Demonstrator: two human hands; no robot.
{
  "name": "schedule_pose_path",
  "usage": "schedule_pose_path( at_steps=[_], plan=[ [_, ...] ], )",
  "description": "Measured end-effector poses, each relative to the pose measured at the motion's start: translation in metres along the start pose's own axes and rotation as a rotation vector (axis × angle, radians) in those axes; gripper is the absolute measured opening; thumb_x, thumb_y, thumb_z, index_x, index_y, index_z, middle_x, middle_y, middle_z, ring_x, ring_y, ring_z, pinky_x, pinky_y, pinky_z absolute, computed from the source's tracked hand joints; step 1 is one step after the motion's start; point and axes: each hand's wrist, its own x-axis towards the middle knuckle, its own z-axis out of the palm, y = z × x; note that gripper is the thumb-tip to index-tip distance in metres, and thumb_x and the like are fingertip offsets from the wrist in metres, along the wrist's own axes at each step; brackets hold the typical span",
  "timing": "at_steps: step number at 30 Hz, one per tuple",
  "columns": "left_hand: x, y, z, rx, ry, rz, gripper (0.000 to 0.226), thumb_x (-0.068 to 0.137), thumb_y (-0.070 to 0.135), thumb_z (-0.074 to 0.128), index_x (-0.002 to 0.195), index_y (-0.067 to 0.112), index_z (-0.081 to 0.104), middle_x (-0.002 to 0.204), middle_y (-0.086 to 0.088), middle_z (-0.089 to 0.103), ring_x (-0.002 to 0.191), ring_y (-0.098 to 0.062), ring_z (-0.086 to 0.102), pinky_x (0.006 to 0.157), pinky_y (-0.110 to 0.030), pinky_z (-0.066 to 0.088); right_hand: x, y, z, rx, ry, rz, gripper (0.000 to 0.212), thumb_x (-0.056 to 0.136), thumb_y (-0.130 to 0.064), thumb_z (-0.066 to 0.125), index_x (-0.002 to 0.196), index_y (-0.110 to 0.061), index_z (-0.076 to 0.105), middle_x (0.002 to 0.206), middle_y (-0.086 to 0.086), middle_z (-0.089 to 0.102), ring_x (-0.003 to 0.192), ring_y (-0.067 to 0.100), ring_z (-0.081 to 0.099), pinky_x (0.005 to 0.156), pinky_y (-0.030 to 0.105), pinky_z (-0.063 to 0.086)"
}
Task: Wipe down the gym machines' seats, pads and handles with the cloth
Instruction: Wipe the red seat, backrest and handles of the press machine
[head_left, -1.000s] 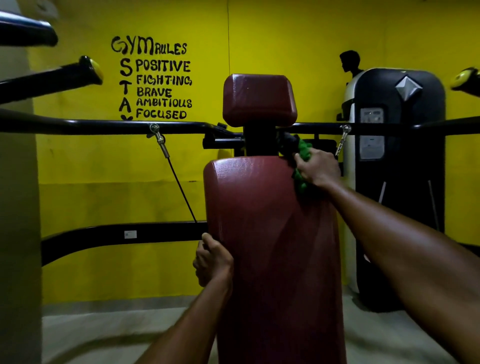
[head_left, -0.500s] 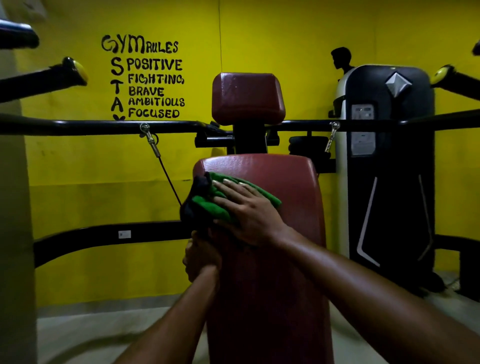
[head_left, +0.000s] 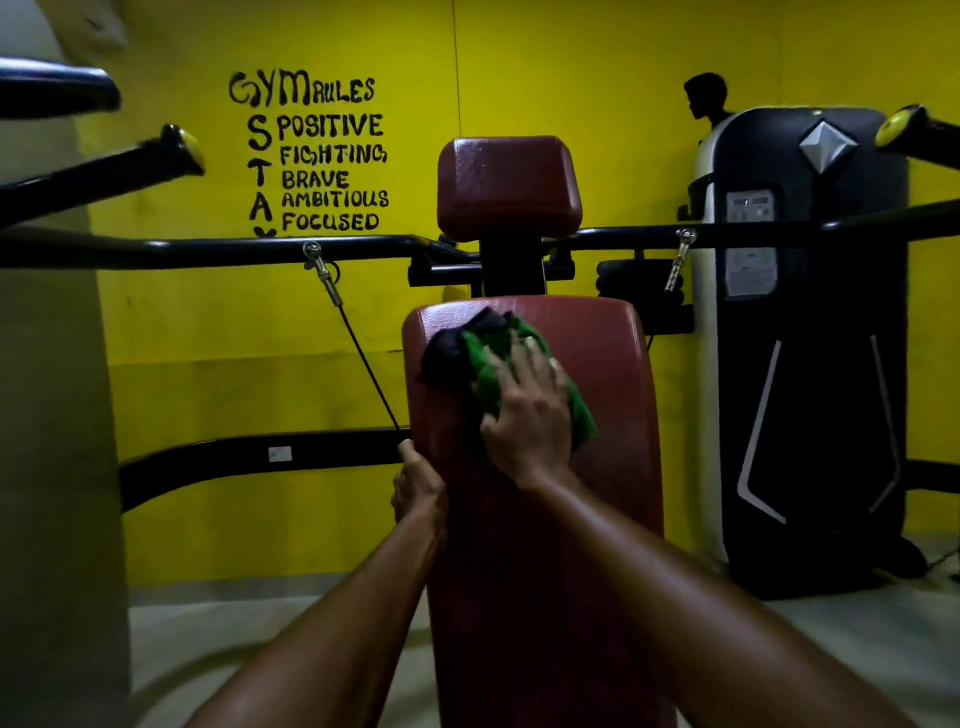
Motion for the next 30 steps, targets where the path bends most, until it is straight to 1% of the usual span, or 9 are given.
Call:
schedule_pose_path(
  at_steps=[3,5,7,9,13,17,22,25,30],
  plan=[
    [0.007,-0.008,-0.010,-0.053,-0.264,-0.032,0.066,0.090,0.067,0.024,0.124,0.021,0.059,0.126,-0.007,0.063,0.113,-0.030,0.060,0.095,-0.046,0.050,-0.045,-0.011,0.011,0.021,-0.029,-0.185,0.060,0.080,-0.035,0.052,0.138,-0.020,0.060,0.165,0.009,0.033,0.155,0.029,0.025,0.123,0.051,0.023],
    [-0.022,-0.001,-0.026,-0.082,-0.387,-0.074,0.043,0.106,0.041,0.020,0.113,0.020,0.056,0.101,0.000,0.067,0.092,-0.016,0.065,0.078,-0.030,0.054,-0.080,-0.007,0.017,0.002,-0.042,-0.284,0.055,0.088,-0.035,0.055,0.141,-0.020,0.059,0.167,0.007,0.027,0.156,0.027,0.020,0.124,0.050,0.023],
    [-0.022,-0.005,-0.037,-0.138,-0.369,-0.087,0.037,0.108,0.027,0.026,0.103,0.014,0.060,0.075,0.002,0.070,0.066,-0.012,0.067,0.059,-0.023,0.053,-0.106,0.007,0.018,-0.024,-0.032,-0.378,0.053,0.096,-0.037,0.053,0.145,-0.019,0.056,0.168,0.006,0.026,0.157,0.026,0.019,0.123,0.050,0.024],
    [-0.016,-0.008,-0.039,-0.201,-0.372,-0.063,0.047,0.108,0.034,0.027,0.118,0.006,0.063,0.084,-0.005,0.072,0.074,-0.020,0.067,0.062,-0.028,0.053,-0.115,0.032,0.016,-0.055,0.002,-0.406,0.050,0.098,-0.031,0.052,0.146,-0.017,0.055,0.167,0.007,0.027,0.156,0.025,0.023,0.122,0.051,0.028],
    [-0.017,-0.010,-0.034,-0.161,-0.421,-0.078,0.054,0.107,0.045,0.021,0.132,0.015,0.059,0.119,-0.006,0.063,0.104,-0.025,0.060,0.087,-0.035,0.046,-0.093,0.058,0.004,-0.037,0.133,0.034,0.067,0.089,-0.016,0.061,0.154,-0.016,0.043,0.167,0.011,0.023,0.155,0.027,0.022,0.122,0.054,0.025],
    [-0.014,-0.031,-0.035,-0.186,-0.434,-0.136,0.058,0.106,0.049,0.022,0.120,0.012,0.066,0.113,-0.007,0.068,0.100,-0.026,0.064,0.089,-0.036,0.048,-0.085,0.003,0.008,0.069,0.122,0.359,0.096,0.075,-0.022,0.070,0.161,-0.024,0.027,0.172,0.008,0.007,0.158,0.029,0.004,0.127,0.050,0.006],
    [-0.030,-0.070,-0.053,-0.170,-0.372,-0.167,0.042,0.106,0.029,0.034,0.128,0.003,0.060,0.107,-0.030,0.065,0.092,-0.045,0.060,0.083,-0.043,0.053,-0.142,0.007,0.023,-0.016,-0.047,-0.321,0.060,0.095,-0.034,0.058,0.152,-0.023,0.047,0.170,0.006,0.018,0.158,0.027,0.013,0.124,0.052,0.021],
    [-0.036,-0.092,-0.062,-0.094,-0.368,-0.284,0.049,0.103,0.043,0.035,0.120,0.008,0.064,0.100,-0.012,0.069,0.092,-0.029,0.062,0.075,-0.035,0.050,-0.158,0.063,0.013,-0.120,-0.089,-0.564,0.053,0.092,-0.023,0.062,0.144,-0.018,0.054,0.169,0.008,0.022,0.157,0.028,0.018,0.121,0.053,0.029],
    [-0.044,-0.105,-0.069,0.024,-0.402,-0.267,0.049,0.103,0.043,0.026,0.112,0.018,0.067,0.112,-0.006,0.068,0.100,-0.022,0.061,0.083,-0.038,0.046,-0.154,0.111,-0.014,-0.020,0.018,0.130,0.068,0.094,-0.034,0.044,0.159,-0.018,0.031,0.169,0.011,0.016,0.158,0.023,0.004,0.124,0.056,0.020]
  ],
)
